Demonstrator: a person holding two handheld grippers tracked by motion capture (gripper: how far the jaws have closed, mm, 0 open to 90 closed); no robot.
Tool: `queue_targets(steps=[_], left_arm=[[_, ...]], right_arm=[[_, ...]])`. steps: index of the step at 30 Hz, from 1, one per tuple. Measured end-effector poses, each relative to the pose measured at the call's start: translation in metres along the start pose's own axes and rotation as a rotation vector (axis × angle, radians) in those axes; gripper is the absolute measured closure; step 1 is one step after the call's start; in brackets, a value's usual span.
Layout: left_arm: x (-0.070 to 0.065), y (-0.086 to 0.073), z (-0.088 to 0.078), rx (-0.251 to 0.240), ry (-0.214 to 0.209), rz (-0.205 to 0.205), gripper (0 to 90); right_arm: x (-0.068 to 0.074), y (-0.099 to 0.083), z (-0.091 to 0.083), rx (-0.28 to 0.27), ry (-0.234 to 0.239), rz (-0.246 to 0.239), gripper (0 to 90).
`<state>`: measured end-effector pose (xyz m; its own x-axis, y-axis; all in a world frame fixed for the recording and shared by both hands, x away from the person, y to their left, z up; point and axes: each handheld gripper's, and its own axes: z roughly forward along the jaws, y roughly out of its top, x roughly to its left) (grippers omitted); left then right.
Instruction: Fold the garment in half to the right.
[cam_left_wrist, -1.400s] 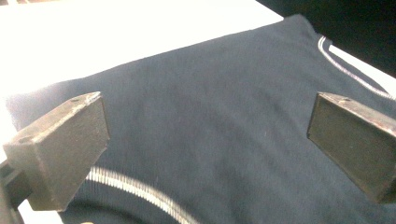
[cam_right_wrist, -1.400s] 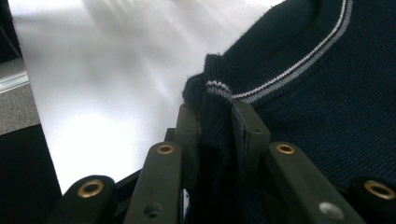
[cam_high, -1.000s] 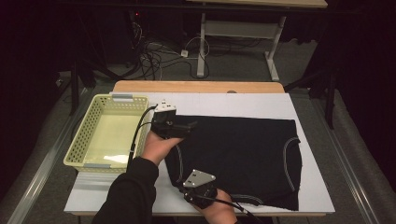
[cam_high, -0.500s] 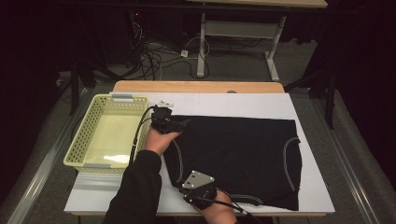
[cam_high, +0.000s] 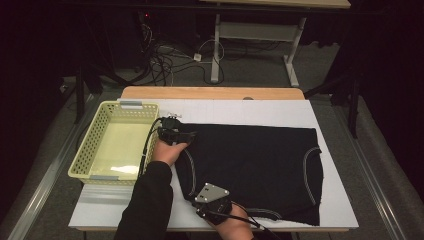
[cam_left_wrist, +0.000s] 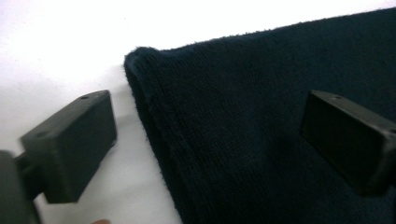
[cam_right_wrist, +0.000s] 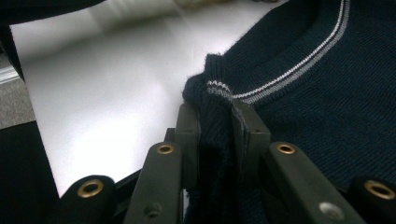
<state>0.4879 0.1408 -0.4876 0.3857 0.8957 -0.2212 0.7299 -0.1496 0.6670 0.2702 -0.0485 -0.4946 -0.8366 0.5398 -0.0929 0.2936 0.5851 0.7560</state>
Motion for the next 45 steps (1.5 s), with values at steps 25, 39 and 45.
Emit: queue_targets(steps=[25,39,45], left_arm=[[-0.004,-0.008,-0.005,-0.037,0.016,0.037,75.6],[-0.004,-0.010,-0.006,-0.047,0.003,0.049,78.2],[-0.005,-0.011,-0.007,-0.053,-0.004,0.055,78.1]], right_arm=[[0.003,0.000,0.000,0.000,-0.018,-0.020,75.3],[0.004,0.000,0.000,0.001,-0.025,-0.028,75.3],[0.003,-0.001,-0.001,-0.005,-0.018,-0.022,76.3]])
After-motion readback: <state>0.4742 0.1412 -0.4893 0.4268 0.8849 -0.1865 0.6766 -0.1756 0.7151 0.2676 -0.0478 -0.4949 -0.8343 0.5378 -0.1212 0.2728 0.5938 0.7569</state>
